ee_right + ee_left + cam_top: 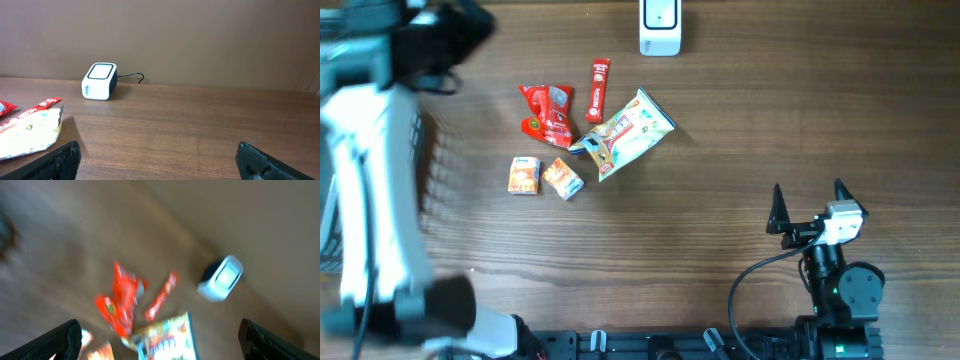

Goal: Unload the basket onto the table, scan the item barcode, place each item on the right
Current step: 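Carry the Nescafe stick to the table center and release it, then move the left gripper back into the basket toward the green tissue pack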

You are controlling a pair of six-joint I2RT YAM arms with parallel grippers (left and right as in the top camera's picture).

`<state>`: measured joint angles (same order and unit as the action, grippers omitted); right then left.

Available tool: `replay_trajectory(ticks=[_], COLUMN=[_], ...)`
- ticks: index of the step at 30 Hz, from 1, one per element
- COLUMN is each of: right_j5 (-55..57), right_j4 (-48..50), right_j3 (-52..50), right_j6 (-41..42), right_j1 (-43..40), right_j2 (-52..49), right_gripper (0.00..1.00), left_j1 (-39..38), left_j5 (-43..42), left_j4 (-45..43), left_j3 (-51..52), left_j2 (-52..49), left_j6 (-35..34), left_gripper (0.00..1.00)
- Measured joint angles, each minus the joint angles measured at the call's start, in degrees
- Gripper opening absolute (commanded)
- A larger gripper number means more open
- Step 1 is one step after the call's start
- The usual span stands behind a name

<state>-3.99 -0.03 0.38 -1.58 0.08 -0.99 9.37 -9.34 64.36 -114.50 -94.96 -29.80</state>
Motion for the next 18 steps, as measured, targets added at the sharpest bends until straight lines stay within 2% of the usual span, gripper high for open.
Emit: replay_trajectory(ticks=[4,7,8,11,18], right_j5=[0.00,0.00,0.00,0.00,0.00], right_j4=[0.00,0.00,0.00,0.00,0.00], right_j3=[0.00,0.00,0.00,0.00,0.00], right_j6=[0.00,0.00,0.00,0.00,0.00], right_j1=[0.00,0.00,0.00,0.00,0.00], right_j2=[0.00,0.00,0.00,0.00,0.00], right_gripper=[0.99,1.00,1.00,1.00,1.00], left_j1=[5.70,8.70,10.78,15.04,21.92], left_j5=[8.59,14.67,18.73,23.69,27.89], left_j4=[-0.09,-0.04,0.28,1.75,4.74], left_j3=[-0.66,-0.74,-0.74,-0.74,-0.74], left_j2=[6.32,7.30,7.06,5.25,-2.54], left_j6=[1.05,1.11,1.11,0.37,-1.38], left_gripper=[0.97,0.97,0.97,0.97,0.97])
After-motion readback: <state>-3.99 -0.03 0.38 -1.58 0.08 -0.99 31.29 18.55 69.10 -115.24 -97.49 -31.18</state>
